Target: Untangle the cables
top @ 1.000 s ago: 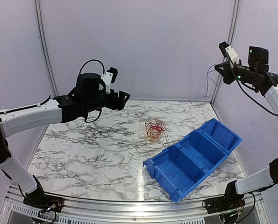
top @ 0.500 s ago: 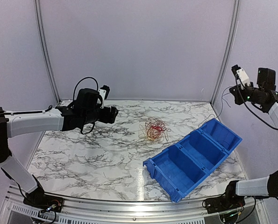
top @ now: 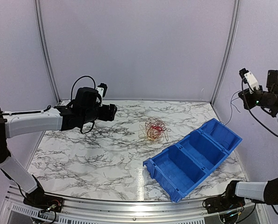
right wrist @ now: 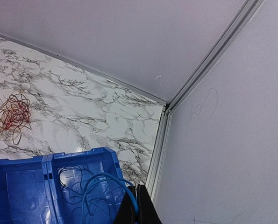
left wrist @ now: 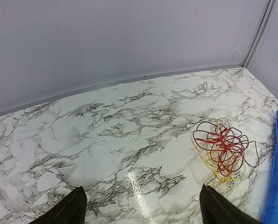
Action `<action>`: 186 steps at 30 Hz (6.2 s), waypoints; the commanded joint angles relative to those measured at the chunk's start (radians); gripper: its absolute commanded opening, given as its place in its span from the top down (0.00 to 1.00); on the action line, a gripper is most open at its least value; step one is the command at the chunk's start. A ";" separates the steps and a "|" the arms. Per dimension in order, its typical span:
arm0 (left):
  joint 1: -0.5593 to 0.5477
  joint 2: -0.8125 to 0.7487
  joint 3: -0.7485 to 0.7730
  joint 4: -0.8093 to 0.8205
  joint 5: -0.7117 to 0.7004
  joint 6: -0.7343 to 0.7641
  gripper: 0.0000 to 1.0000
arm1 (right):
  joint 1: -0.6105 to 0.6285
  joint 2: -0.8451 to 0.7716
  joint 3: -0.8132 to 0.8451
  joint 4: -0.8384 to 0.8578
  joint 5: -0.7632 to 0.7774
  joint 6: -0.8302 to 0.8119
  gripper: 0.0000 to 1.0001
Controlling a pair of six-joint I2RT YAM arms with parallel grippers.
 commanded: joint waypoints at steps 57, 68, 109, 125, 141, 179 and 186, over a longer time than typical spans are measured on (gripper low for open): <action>0.002 0.021 0.039 -0.021 0.036 -0.038 0.11 | 0.135 0.420 0.067 -0.102 0.079 -0.002 0.39; 0.028 0.034 0.024 0.008 0.077 0.064 0.11 | 0.361 0.509 0.132 0.057 0.008 -0.045 0.40; 0.042 0.064 0.058 -0.045 0.213 -0.016 0.15 | 0.787 1.136 0.508 0.227 0.313 0.054 0.69; 0.043 0.090 0.059 -0.043 0.211 -0.021 0.15 | 0.789 1.231 0.623 0.264 0.349 0.099 0.99; 0.031 0.089 0.077 0.136 0.428 -0.095 0.17 | 0.908 0.941 0.605 0.163 0.131 0.218 1.00; -0.037 0.673 0.232 0.527 0.146 -0.354 0.38 | 0.943 0.779 0.967 0.149 -0.363 0.229 1.00; -0.036 0.673 0.193 0.527 0.153 -0.356 0.39 | 0.835 0.759 1.041 0.183 -0.380 0.209 1.00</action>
